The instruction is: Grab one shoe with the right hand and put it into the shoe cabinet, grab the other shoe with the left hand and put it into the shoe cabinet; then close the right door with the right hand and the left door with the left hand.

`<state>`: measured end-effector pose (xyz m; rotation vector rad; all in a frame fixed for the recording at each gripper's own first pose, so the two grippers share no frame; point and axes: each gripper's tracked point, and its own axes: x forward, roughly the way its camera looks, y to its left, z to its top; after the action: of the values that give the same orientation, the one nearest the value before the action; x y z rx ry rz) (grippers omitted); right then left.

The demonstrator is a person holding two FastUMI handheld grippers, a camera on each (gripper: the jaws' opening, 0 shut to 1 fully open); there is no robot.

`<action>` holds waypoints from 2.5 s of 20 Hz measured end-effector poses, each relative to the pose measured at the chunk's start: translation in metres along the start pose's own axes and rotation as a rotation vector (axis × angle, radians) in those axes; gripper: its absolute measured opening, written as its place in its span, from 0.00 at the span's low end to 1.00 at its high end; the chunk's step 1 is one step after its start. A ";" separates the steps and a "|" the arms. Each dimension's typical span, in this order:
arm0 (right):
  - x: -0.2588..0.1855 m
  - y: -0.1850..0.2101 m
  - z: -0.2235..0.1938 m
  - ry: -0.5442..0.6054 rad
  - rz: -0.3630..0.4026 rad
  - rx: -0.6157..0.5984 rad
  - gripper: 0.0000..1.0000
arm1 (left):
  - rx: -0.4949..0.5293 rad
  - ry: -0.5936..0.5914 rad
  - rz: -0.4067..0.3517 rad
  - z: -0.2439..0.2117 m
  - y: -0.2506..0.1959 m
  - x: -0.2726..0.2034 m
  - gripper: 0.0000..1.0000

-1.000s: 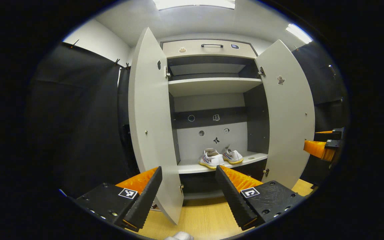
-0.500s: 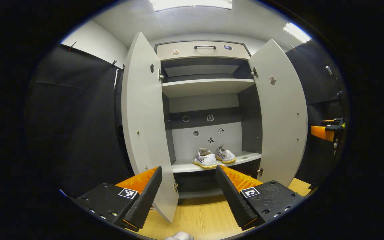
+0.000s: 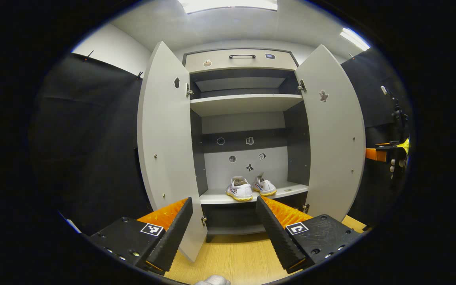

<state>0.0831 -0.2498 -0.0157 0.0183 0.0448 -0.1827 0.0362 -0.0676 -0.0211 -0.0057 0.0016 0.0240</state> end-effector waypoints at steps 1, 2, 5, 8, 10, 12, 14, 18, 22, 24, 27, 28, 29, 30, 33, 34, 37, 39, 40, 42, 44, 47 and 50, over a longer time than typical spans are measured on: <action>0.003 0.005 -0.002 0.005 0.017 -0.012 0.99 | 0.000 0.001 0.003 0.001 0.000 -0.001 1.00; 0.004 0.009 -0.001 0.003 0.023 -0.011 0.97 | 0.001 -0.001 0.007 0.001 0.001 -0.001 0.96; 0.001 0.021 0.001 0.003 0.037 -0.025 0.93 | 0.007 -0.005 0.024 0.003 0.008 -0.004 0.96; -0.006 0.051 -0.001 0.001 0.084 -0.043 0.88 | 0.011 0.000 0.032 0.001 0.014 -0.007 0.96; -0.007 0.072 0.000 0.001 0.123 -0.048 0.88 | 0.017 0.003 0.040 0.001 0.022 -0.007 0.96; -0.008 0.101 -0.001 0.003 0.171 -0.039 0.80 | 0.017 0.006 0.046 0.001 0.028 -0.010 1.00; -0.007 0.134 -0.002 0.009 0.232 -0.038 0.87 | 0.021 0.010 0.057 0.000 0.037 -0.012 0.96; -0.011 0.181 0.006 -0.005 0.302 -0.018 0.98 | 0.021 0.019 0.073 0.000 0.054 -0.014 0.96; -0.024 0.203 0.001 0.005 0.328 -0.004 1.00 | 0.016 0.017 0.076 0.000 0.070 -0.017 0.96; -0.032 0.213 -0.004 0.017 0.335 -0.006 1.00 | 0.016 0.018 0.070 -0.002 0.075 -0.018 1.00; -0.046 0.227 -0.013 0.033 0.339 -0.006 1.00 | 0.018 0.024 0.073 -0.006 0.094 -0.015 0.96; -0.052 0.231 -0.016 0.039 0.338 -0.013 0.98 | 0.020 0.025 0.075 -0.006 0.102 -0.014 0.96; -0.058 0.234 -0.022 0.046 0.336 -0.023 1.00 | 0.024 0.028 0.082 -0.009 0.112 -0.012 0.96; -0.064 0.237 -0.027 0.056 0.333 -0.031 1.00 | 0.025 0.032 0.087 -0.011 0.121 -0.008 0.96; -0.083 0.243 -0.043 0.090 0.319 -0.037 1.00 | 0.035 0.026 0.127 -0.011 0.162 0.006 0.96; -0.089 0.246 -0.048 0.101 0.311 -0.038 1.00 | 0.038 0.025 0.143 -0.013 0.176 0.012 0.96; -0.109 0.253 -0.061 0.127 0.282 -0.048 1.00 | 0.034 0.013 0.182 -0.013 0.215 0.029 0.96; -0.120 0.256 -0.066 0.136 0.258 -0.051 1.00 | 0.041 0.001 0.197 -0.012 0.237 0.045 0.96; -0.124 0.258 -0.069 0.138 0.249 -0.049 1.00 | 0.045 0.001 0.202 -0.012 0.245 0.052 0.96; -0.131 0.259 -0.073 0.152 0.233 -0.040 0.99 | 0.047 0.004 0.199 -0.014 0.252 0.069 0.96; -0.136 0.259 -0.075 0.161 0.228 -0.034 1.00 | 0.040 0.002 0.176 -0.013 0.249 0.080 0.96; -0.138 0.254 -0.076 0.164 0.209 -0.033 1.00 | 0.039 -0.042 0.169 -0.002 0.246 0.084 0.92; -0.135 0.253 -0.076 0.175 0.222 -0.044 1.00 | -0.002 -0.045 0.156 -0.004 0.236 0.083 0.92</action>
<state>-0.0073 0.0248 -0.0822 -0.0052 0.2202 0.0423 0.1132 0.1700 -0.0264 -0.0068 -0.0427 0.1798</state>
